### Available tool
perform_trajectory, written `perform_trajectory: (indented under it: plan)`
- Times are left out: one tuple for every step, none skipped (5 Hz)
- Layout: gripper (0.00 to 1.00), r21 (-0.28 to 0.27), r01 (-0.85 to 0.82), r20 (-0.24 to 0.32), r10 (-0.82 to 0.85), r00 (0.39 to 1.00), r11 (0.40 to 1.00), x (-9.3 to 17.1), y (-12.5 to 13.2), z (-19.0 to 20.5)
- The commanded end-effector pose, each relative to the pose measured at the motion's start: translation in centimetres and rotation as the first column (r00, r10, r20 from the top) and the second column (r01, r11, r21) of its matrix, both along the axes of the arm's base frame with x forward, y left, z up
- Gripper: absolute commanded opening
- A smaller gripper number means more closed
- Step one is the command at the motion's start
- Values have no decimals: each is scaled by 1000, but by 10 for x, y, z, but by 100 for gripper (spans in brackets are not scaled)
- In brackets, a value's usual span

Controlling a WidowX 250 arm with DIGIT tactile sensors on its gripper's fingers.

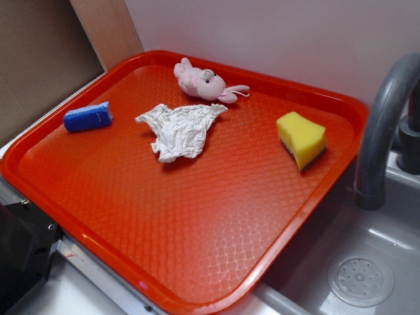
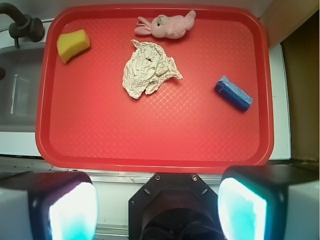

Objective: Grab the green sponge.

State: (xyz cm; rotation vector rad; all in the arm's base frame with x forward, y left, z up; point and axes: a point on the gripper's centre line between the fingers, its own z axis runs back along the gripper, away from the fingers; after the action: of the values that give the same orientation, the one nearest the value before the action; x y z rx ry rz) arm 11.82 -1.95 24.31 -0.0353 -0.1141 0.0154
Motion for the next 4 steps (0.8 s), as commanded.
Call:
perform_trajectory:
  plan:
    - [100, 0, 0, 0, 0, 1000, 1000, 0, 0, 0]
    - [100, 105, 233, 125, -245, 961, 967, 32, -20, -11]
    - [100, 138, 453, 213, -473, 855, 881, 62, -32, -27]
    - [100, 188, 640, 295, -665, 686, 745, 100, -47, -42]
